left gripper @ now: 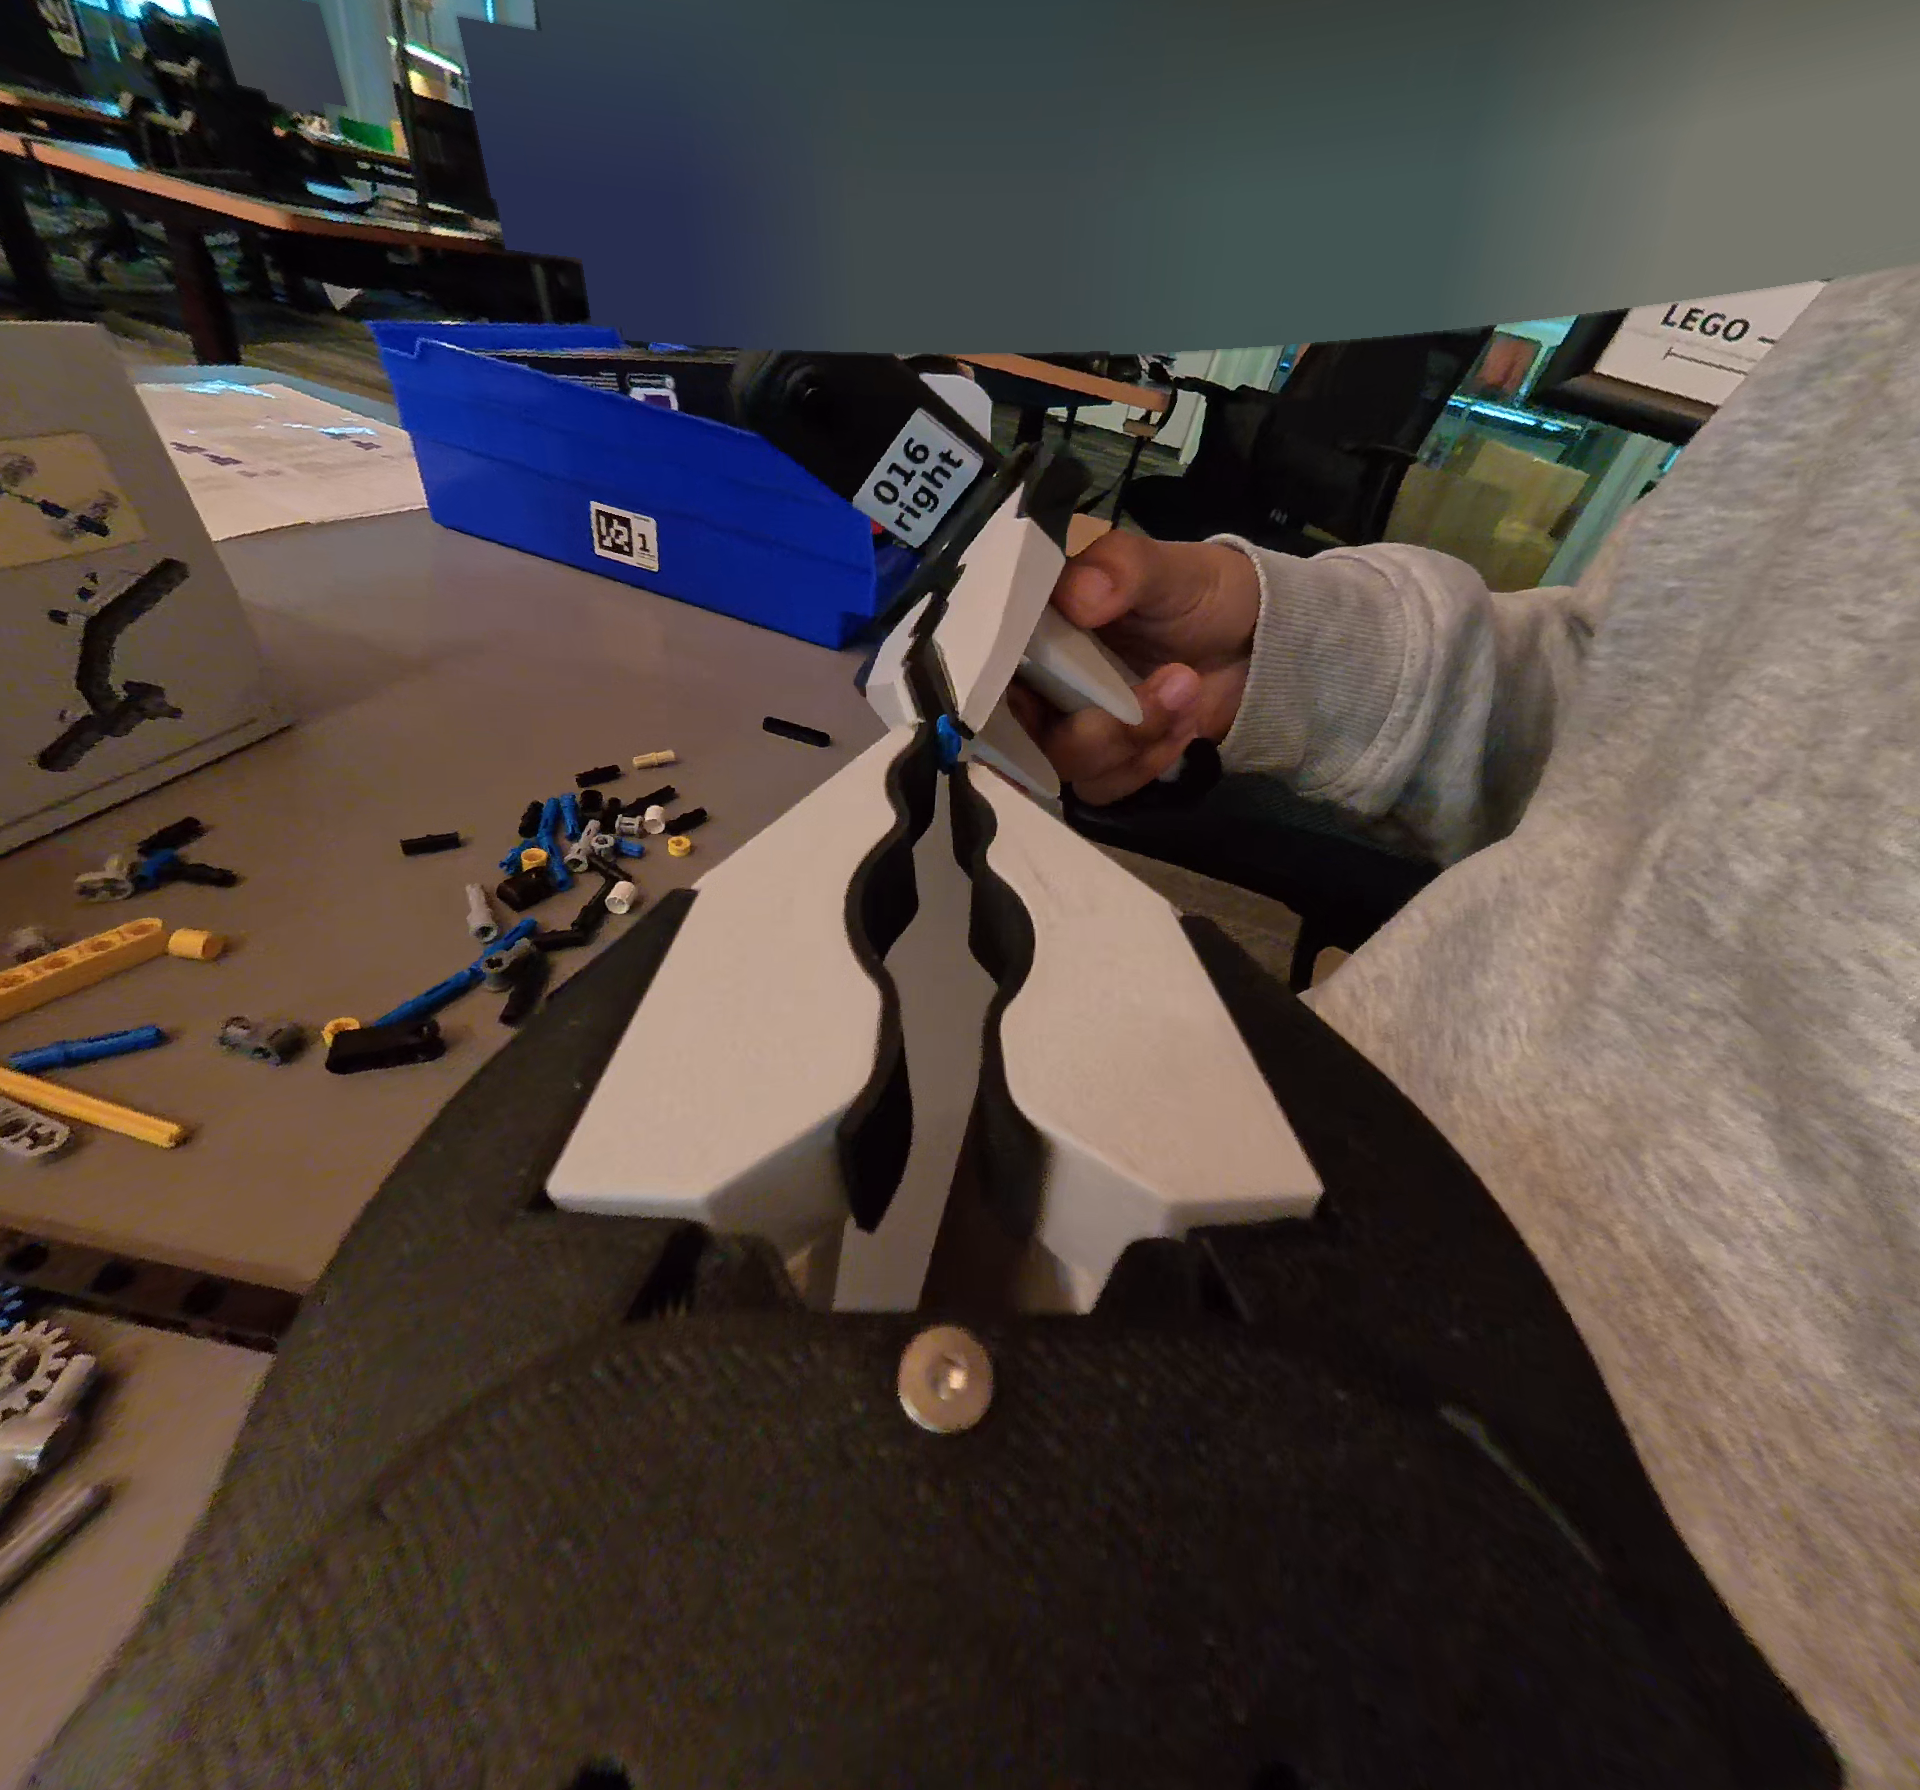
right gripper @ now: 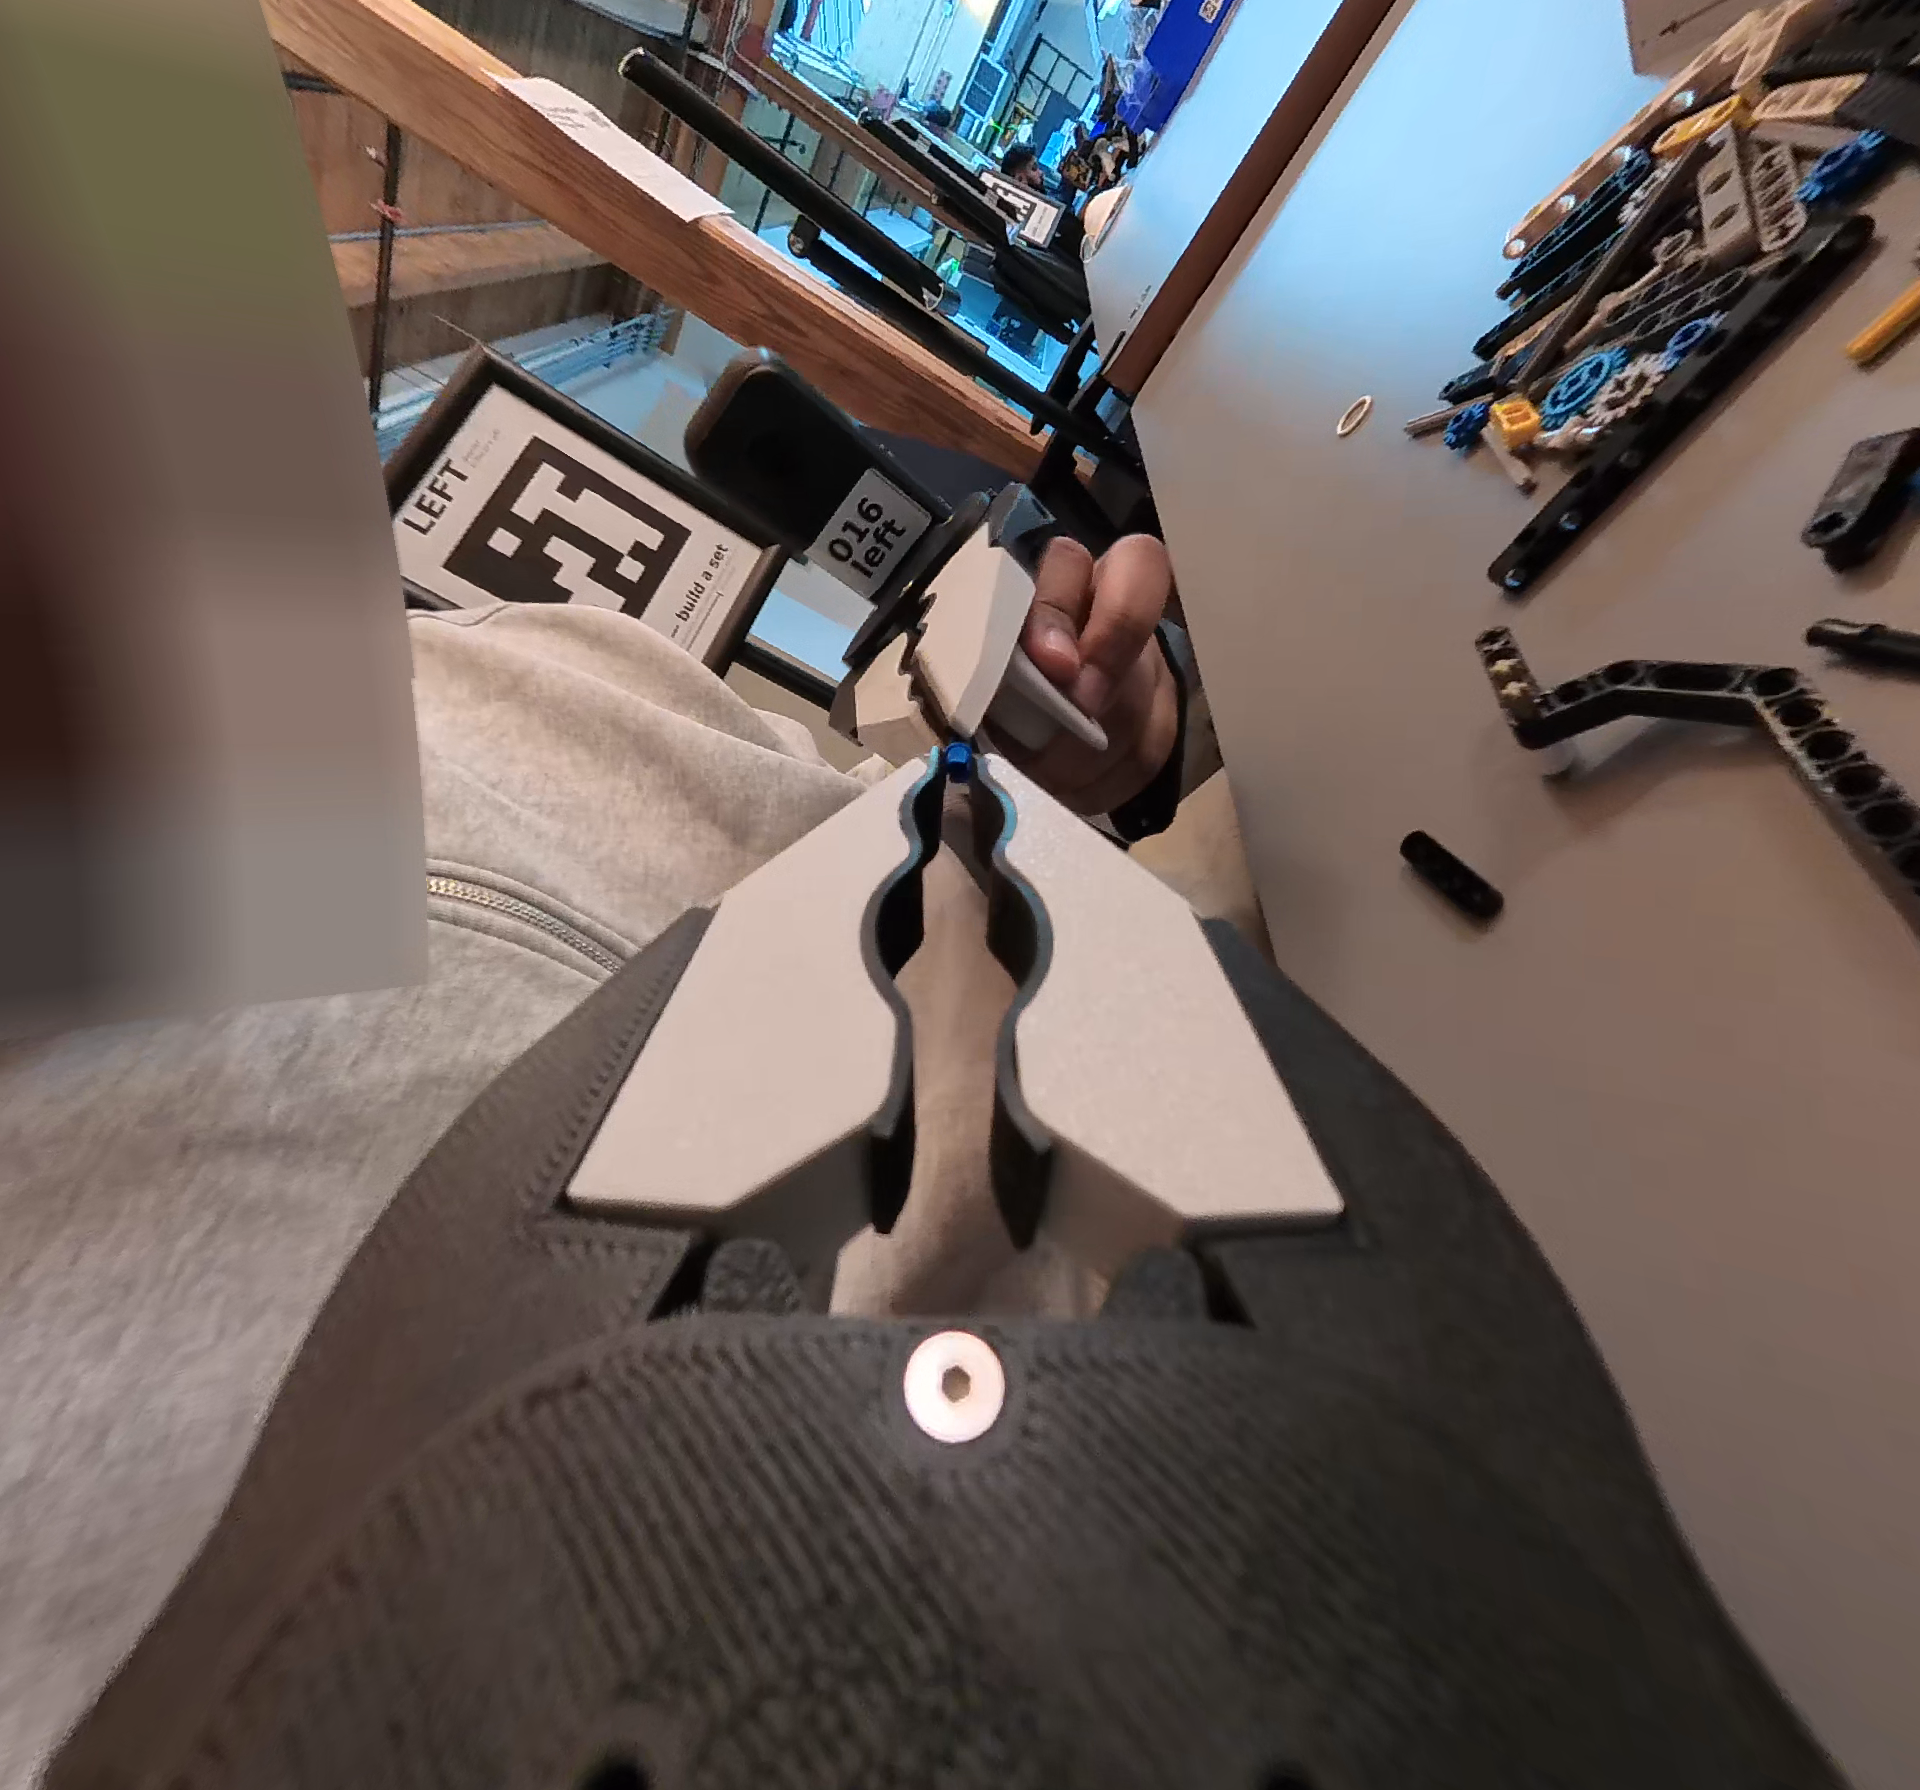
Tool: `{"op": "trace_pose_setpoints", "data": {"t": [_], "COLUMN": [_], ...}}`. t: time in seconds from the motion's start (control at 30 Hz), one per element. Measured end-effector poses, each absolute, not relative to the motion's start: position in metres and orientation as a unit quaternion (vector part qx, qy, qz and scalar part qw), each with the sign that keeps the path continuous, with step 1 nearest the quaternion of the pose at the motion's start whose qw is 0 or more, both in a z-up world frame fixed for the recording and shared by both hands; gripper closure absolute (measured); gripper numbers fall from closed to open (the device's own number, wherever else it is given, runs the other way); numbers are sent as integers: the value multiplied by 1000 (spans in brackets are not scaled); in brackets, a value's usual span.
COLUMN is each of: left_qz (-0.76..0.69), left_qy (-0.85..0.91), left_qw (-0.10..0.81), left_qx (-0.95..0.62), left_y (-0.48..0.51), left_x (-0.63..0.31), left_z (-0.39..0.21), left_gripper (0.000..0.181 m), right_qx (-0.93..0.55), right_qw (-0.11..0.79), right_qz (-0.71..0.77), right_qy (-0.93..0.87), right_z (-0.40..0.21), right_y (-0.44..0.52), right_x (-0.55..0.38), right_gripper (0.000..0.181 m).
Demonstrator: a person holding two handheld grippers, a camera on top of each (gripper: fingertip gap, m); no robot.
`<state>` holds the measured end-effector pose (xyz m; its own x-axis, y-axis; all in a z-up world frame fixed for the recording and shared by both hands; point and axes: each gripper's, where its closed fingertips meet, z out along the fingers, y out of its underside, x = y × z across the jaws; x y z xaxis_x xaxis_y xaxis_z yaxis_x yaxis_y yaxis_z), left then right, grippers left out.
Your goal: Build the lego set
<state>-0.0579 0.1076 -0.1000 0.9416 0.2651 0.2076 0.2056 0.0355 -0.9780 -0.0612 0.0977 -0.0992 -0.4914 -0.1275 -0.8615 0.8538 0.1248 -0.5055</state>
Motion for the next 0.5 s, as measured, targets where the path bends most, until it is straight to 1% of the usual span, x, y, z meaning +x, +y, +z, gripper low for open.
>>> {"op": "trace_pose_setpoints", "data": {"t": [0.5], "left_qz": [6], "left_qy": [-172], "left_qw": [699], "left_qx": [-694], "left_y": [110], "left_x": [-56], "left_z": [-102], "left_gripper": [181], "right_qx": [282], "right_qw": [402], "right_qz": [-593], "right_qy": [639], "right_z": [-102], "right_y": [99], "right_x": [-60], "right_gripper": [179]}}
